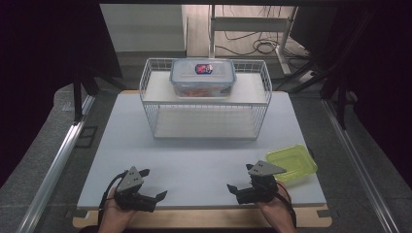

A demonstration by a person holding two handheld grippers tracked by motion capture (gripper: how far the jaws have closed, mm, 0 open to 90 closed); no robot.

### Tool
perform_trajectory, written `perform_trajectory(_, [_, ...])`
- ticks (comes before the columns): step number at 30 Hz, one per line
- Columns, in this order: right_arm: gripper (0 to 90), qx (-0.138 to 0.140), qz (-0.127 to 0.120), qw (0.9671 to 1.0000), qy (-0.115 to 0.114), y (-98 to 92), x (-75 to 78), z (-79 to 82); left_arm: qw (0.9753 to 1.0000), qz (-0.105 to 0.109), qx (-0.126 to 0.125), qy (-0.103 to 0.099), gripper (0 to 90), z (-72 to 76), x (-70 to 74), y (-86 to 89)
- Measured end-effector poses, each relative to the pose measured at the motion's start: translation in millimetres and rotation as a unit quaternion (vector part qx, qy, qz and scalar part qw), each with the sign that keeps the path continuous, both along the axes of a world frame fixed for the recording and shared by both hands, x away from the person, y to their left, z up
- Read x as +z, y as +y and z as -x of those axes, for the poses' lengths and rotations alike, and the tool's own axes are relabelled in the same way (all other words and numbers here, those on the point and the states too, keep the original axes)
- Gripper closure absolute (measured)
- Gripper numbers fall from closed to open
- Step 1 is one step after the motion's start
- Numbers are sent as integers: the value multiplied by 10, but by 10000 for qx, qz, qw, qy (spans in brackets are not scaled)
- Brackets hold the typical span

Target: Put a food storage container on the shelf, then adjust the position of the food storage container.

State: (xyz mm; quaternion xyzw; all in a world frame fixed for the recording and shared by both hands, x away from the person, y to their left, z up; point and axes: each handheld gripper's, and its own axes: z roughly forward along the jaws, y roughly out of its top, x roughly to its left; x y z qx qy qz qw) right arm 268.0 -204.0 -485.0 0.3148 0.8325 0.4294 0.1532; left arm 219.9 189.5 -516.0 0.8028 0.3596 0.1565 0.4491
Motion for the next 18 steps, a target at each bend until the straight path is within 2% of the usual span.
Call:
perform_trajectory(5, [39, -88, 93, 9999, 116, -35, -48, -27, 10000, 47, 28, 38, 38, -20, -20, 17])
perform_trajectory(8, [35, -235, 129, 9996, 117, -74, -39, -35, 9999, 100, 47, 34, 39, -38, -22, 36])
perform_trajectory(12, [8, -480, 178, 9987, 81, -147, -13, -64, 10000, 64, 71, 23, 39, -54, -34, 44])
perform_trajectory(18, [5, -843, -88, 9963, 170, -341, 25, -157, 9999, 75, 73, 13, 39, -57, -40, 49])
